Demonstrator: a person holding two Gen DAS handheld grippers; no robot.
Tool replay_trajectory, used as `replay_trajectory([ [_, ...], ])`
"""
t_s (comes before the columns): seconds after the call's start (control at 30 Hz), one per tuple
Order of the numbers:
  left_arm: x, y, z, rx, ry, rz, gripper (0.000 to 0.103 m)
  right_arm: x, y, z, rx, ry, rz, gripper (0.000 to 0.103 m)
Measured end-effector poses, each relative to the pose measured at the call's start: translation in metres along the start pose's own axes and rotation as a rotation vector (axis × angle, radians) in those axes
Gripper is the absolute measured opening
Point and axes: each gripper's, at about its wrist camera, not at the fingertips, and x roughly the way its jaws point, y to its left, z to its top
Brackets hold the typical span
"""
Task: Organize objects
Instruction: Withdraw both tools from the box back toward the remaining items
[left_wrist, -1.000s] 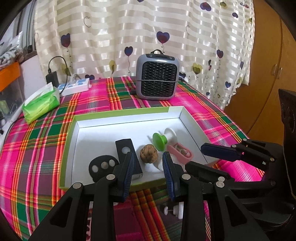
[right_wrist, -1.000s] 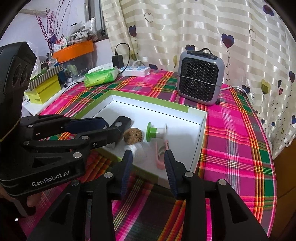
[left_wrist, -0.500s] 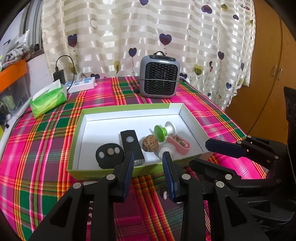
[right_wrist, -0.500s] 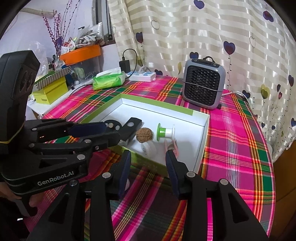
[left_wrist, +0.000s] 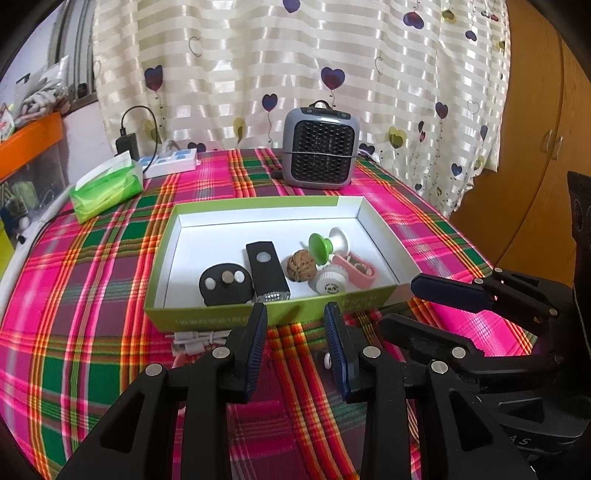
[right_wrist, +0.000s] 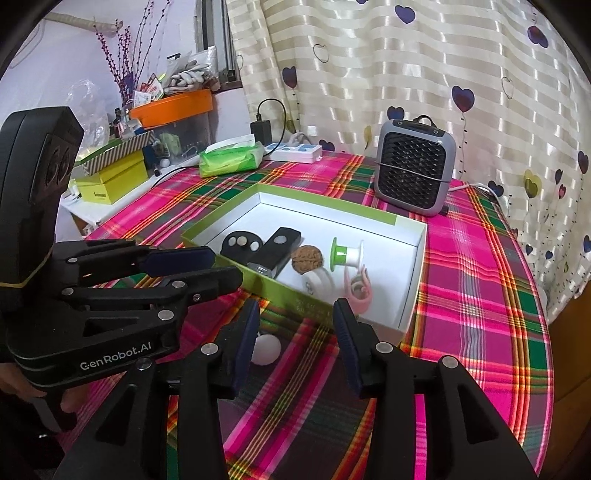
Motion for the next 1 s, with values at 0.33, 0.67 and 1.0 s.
replay_trajectory([
  [0.33,-0.004,0.002,-0.016,-0.013,0.022,-0.002,0.029,-0.004,0.008,-0.01,-0.008,0.012,0.032,0.043],
  [0.67,-0.006,0.004,-0.023,-0.025,0.036,0.003,0.029,-0.006,0.01,-0.017,-0.008,0.017,0.047,0.043],
  [1.0,-0.006,0.005,-0.028,-0.033,0.042,0.003,0.029,-0.006,0.012,-0.02,-0.012,0.024,0.06,0.043],
])
